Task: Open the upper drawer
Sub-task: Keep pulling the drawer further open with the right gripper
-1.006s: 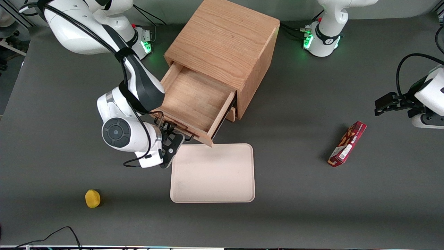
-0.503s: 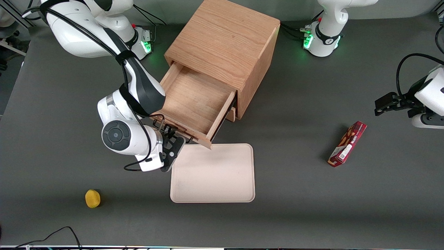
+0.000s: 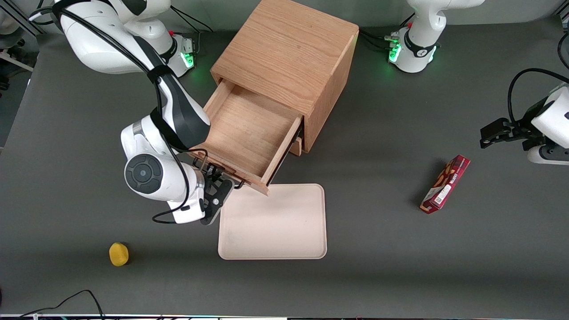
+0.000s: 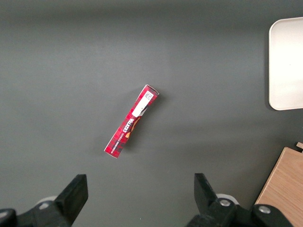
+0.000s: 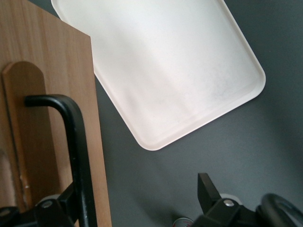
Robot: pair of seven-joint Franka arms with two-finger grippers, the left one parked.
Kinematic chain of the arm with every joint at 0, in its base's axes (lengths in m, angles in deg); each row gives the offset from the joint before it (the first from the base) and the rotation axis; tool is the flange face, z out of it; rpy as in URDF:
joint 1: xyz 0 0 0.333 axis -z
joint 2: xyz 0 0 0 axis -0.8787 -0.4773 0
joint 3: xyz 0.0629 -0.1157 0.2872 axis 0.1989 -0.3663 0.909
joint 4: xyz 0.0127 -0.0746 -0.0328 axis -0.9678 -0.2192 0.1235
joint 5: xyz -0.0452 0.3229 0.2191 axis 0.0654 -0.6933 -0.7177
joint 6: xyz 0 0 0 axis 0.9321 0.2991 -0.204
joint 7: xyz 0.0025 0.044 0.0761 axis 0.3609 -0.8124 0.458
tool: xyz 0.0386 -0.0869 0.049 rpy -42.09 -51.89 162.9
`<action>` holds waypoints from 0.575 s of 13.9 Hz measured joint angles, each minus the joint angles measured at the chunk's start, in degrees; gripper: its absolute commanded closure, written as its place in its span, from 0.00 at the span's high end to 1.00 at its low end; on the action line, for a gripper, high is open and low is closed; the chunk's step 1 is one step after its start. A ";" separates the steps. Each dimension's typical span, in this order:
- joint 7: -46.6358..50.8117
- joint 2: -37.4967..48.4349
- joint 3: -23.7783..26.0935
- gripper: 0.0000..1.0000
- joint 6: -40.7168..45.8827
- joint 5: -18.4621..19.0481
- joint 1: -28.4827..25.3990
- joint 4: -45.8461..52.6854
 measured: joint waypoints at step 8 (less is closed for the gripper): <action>-2.23 -0.75 -1.49 1.00 0.88 0.00 -0.29 1.31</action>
